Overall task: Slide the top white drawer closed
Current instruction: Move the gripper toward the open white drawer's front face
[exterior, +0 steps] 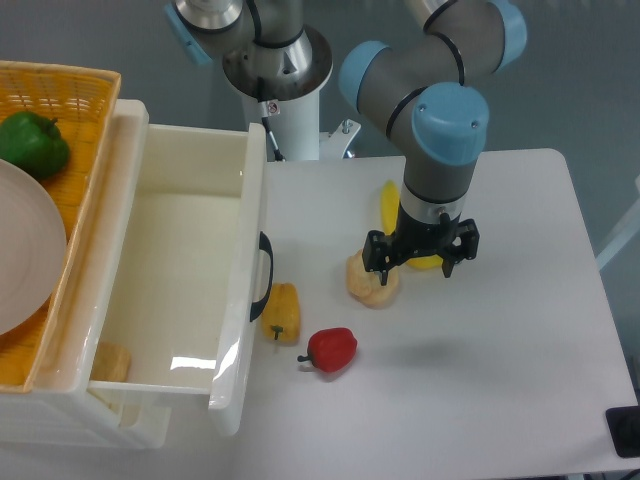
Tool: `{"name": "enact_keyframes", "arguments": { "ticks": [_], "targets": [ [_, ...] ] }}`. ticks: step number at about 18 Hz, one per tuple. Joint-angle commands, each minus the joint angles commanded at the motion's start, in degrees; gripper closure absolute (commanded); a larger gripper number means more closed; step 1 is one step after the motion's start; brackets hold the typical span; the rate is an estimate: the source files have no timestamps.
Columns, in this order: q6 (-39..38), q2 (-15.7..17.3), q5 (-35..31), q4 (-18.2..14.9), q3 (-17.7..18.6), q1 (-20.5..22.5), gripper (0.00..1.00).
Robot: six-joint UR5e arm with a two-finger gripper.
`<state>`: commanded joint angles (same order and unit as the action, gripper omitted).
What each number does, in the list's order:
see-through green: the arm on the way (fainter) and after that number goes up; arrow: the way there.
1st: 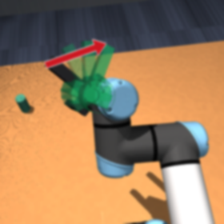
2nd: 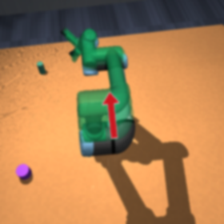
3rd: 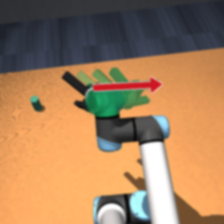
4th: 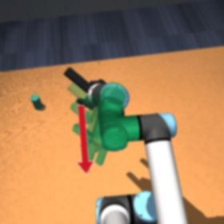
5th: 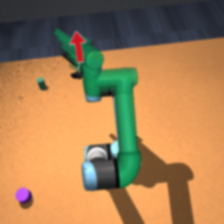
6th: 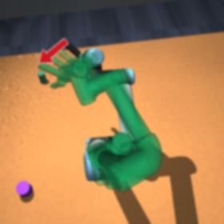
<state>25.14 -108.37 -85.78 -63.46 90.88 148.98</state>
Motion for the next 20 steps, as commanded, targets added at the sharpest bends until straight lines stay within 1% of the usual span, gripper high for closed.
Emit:
{"name": "enact_keyframes", "arguments": {
  "ticks": [3,5,10,17,20],
  "targets": [
    [0.09,-0.79,0.0,1.76,-0.35,-0.09,0.0],
    [0.26,-1.49,-0.44,1.94,-0.44,-0.88,0.0],
    [0.09,-2.37,-0.35,1.85,-0.26,-1.93,0.0],
    [-1.05,-4.39,0.09,1.68,0.26,-5.27,0.0],
    [-1.85,-4.4,2.01,1.5,0.61,-5.27,0.0]
  ]
}}
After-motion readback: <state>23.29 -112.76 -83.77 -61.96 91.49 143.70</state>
